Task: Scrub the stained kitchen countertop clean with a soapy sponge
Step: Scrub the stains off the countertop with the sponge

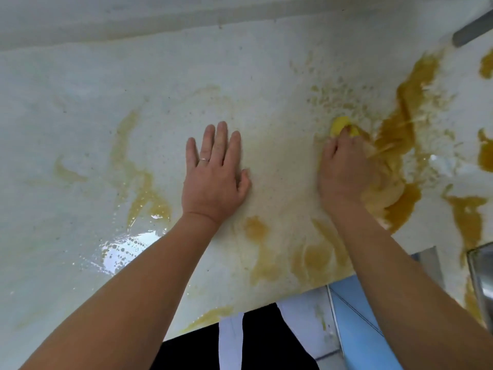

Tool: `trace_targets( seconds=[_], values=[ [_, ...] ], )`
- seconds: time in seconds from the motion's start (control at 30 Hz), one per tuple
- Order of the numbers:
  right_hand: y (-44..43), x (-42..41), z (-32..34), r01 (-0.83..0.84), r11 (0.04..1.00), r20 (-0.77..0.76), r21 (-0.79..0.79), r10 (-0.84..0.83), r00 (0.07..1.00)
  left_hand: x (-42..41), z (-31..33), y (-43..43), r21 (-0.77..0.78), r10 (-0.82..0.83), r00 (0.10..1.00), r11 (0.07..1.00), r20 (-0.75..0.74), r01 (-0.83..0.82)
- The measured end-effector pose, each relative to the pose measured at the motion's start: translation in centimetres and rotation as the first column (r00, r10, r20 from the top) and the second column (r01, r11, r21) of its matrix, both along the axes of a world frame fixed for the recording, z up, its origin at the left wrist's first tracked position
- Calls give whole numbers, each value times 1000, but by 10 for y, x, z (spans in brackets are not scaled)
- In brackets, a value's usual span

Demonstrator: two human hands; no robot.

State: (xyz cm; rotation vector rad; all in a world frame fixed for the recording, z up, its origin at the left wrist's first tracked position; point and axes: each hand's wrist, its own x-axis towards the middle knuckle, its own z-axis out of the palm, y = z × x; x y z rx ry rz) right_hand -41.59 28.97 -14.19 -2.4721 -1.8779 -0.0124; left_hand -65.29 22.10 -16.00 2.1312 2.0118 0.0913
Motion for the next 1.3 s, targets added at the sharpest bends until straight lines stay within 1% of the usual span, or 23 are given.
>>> trace_targets(
  seconds=[0.1, 0.2, 0.23, 0.27, 0.33, 0.4, 0.47, 0.5, 0.57, 0.6, 0.67, 0.73, 0.77, 0.8, 0.87, 0.93, 1.0, 1.07, 1.13, 1.2, 1.23, 1.27, 1.3],
  values=[
    [-33, -65, -1, -288, 958, -117, 3, 286, 951, 5, 0, 6, 22, -7, 1000, 1000, 13, 7],
    [-53, -70, -1, -594, 803, -69, 36, 595, 801, 6, 0, 8, 25, -7, 1000, 1000, 25, 6],
    [-42, -56, 0, -639, 768, -61, 38, 640, 766, 6, 0, 8, 27, -12, 1000, 1000, 19, 12],
    [-26, -39, 2, -627, 779, -60, 14, 626, 777, 5, 0, 7, 30, -18, 1000, 999, 14, 18],
    [21, 2, 1, -462, 886, 5, -45, 462, 887, 5, 1, 8, 31, -19, 1000, 999, 14, 18],
    [71, 39, 1, -223, 975, 43, 12, 223, 974, 6, 2, 8, 27, -21, 1000, 999, 9, 21],
    [107, 35, 2, -60, 995, 24, 78, 59, 998, 6, 2, 8, 20, -21, 1000, 1000, 9, 20],
    [116, 20, 2, -61, 995, -1, 82, 61, 998, 7, 2, 9, 22, -17, 1000, 1000, 15, 17],
    [107, -24, -1, -195, 979, -74, 51, 199, 977, 6, 2, 9, 20, -22, 1000, 1000, 22, 21],
    [93, -47, -2, -332, 943, -114, 31, 334, 936, 7, 2, 11, 26, -17, 1000, 1000, 19, 16],
    [49, -72, 0, -598, 800, -185, -39, 583, 791, 8, 2, 13, 42, -12, 1000, 999, 24, 11],
    [28, -58, 4, -731, 682, -205, -30, 712, 672, 9, 3, 15, 54, -10, 999, 999, 33, 8],
    [35, -40, 4, -735, 678, -188, -8, 721, 667, 9, 3, 16, 53, -7, 999, 999, 34, 5],
    [50, -20, 4, -685, 729, -150, 5, 678, 720, 8, 3, 16, 49, -7, 999, 999, 38, 5],
    [95, 16, 4, -489, 871, -59, 36, 491, 869, 9, 3, 16, 51, 0, 998, 999, 56, -3],
    [144, 37, 5, -267, 963, 2, 39, 267, 964, 9, 4, 17, 58, 5, 997, 998, 77, -10],
    [175, 22, 8, -179, 983, 16, 48, 178, 984, 10, 5, 18, 58, 14, 996, 998, 90, -19],
    [180, -20, 8, -231, 973, -27, 29, 232, 972, 11, 6, 19, 58, 24, 995, 998, 97, -30],
    [158, -68, 5, -430, 903, -93, 6, 428, 899, 11, 6, 20, 66, 29, 995, 997, 99, -36],
    [112, -97, 5, -697, 717, -214, -6, 680, 701, 11, 5, 20, 74, 29, 994, 997, 104, -37],
    [94, -97, 6, -777, 630, -285, 16, 747, 600, 10, 4, 21, 74, 29, 994, 997, 108, -37],
    [89, -88, 6, -807, 585, -325, 75, 780, 535, 10, 4, 22, 76, 26, 994, 997, 110, -34],
    [95, -75, 6, -791, 599, -314, 125, 780, 541, 10, 4, 23, 73, 23, 993, 997, 112, -31]
  ],
)
